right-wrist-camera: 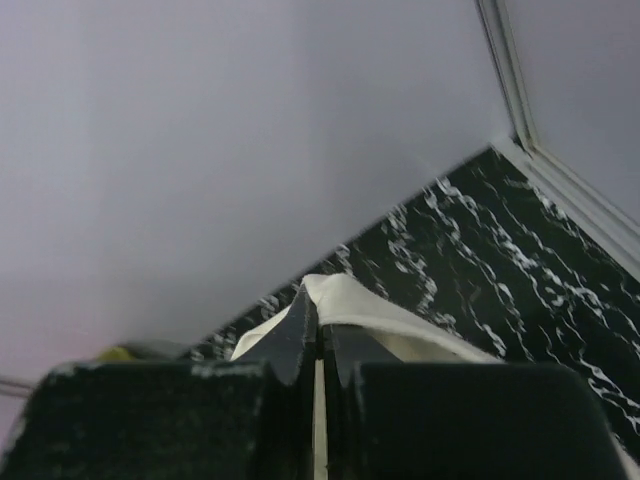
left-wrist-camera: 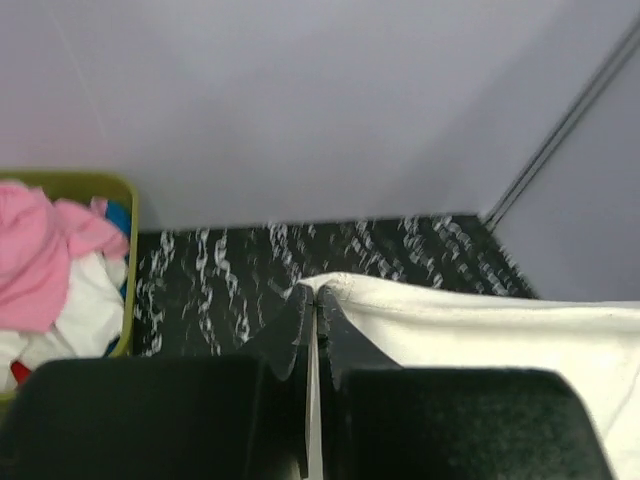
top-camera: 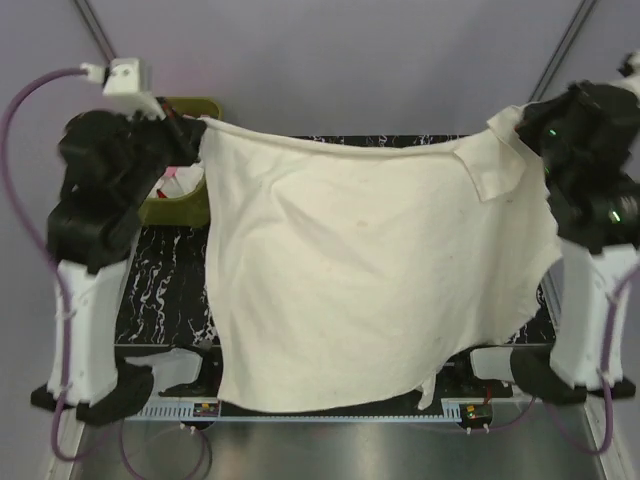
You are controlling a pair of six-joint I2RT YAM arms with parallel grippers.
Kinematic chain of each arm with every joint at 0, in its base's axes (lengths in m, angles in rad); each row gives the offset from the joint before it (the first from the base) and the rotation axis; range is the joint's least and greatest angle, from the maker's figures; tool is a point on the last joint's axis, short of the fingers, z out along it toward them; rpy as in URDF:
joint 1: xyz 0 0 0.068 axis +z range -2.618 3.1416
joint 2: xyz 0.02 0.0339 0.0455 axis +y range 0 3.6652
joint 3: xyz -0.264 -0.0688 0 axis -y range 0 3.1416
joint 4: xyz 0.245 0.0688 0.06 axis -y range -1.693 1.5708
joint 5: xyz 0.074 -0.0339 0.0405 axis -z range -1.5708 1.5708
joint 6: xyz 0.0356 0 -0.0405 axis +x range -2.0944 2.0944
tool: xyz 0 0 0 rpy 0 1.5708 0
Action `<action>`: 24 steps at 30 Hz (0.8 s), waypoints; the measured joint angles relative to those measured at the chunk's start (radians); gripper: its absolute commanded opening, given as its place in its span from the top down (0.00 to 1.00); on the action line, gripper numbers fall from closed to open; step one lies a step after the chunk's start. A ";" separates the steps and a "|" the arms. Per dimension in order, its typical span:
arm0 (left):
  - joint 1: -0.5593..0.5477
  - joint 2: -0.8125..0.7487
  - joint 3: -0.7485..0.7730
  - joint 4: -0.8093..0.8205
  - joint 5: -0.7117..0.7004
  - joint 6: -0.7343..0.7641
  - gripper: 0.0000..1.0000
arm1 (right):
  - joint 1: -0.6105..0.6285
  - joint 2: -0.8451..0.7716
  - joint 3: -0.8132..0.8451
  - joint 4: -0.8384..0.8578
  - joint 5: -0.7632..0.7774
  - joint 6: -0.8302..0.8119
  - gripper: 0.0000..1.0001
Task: Fold and stack the t-shirts
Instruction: Flatten the tshirt out
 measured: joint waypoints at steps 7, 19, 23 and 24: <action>0.203 0.634 0.003 -0.004 0.076 -0.073 0.44 | -0.120 0.674 -0.090 0.034 -0.151 0.043 0.00; 0.192 0.666 -0.072 -0.143 0.092 -0.110 0.02 | -0.177 0.762 -0.121 -0.011 -0.299 0.000 0.00; 0.170 0.327 -0.338 -0.029 0.095 -0.124 0.05 | -0.177 0.576 -0.325 0.102 -0.406 0.000 0.05; 0.161 0.280 -0.400 0.001 0.101 -0.134 0.06 | -0.177 0.575 -0.342 0.116 -0.422 -0.001 0.07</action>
